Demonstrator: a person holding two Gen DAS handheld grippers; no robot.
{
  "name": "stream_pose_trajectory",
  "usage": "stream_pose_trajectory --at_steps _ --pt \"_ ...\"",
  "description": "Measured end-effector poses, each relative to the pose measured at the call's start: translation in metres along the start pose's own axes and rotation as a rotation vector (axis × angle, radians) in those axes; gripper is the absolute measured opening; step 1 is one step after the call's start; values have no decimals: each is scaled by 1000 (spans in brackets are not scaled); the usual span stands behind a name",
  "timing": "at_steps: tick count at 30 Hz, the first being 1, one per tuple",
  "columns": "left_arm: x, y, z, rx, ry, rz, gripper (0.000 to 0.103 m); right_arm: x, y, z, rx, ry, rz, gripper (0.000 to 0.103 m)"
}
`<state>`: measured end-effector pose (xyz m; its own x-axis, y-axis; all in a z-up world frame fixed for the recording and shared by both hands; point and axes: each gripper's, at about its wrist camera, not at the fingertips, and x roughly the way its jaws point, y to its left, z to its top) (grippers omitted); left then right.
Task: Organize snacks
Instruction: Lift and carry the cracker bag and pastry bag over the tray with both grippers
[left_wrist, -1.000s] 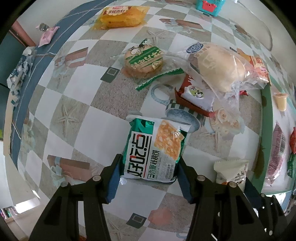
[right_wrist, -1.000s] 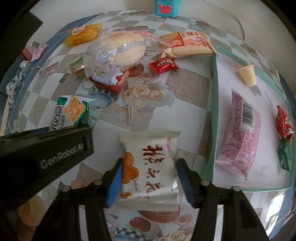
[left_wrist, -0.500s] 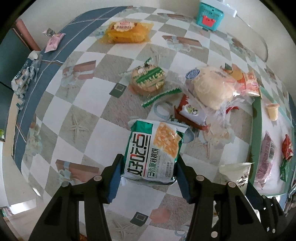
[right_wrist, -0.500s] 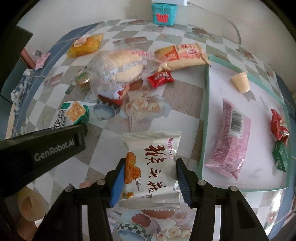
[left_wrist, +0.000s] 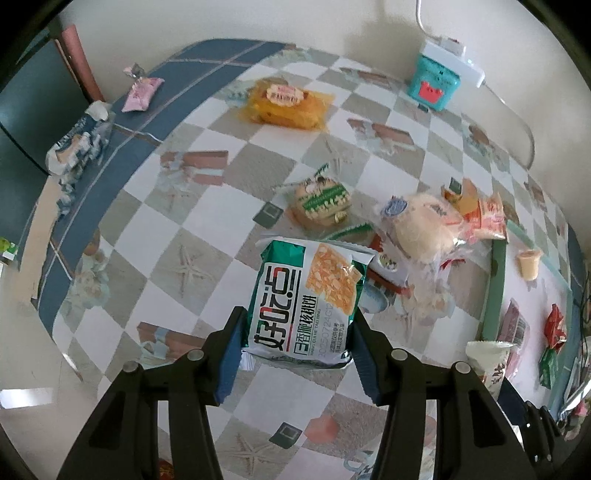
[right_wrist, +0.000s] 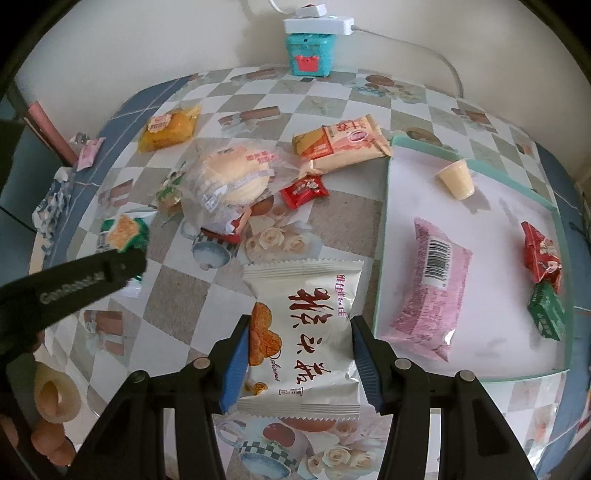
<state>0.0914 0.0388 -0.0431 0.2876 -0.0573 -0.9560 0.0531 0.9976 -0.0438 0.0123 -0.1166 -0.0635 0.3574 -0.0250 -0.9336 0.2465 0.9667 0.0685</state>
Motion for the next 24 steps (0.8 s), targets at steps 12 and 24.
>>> stream_pose_trajectory --at_steps 12,24 --pt "-38 -33 7 55 -109 -18 56 -23 -47 13 134 -62 -7 55" --pt "-47 -128 -1 250 -107 -70 56 -31 -136 9 373 -64 -49 55"
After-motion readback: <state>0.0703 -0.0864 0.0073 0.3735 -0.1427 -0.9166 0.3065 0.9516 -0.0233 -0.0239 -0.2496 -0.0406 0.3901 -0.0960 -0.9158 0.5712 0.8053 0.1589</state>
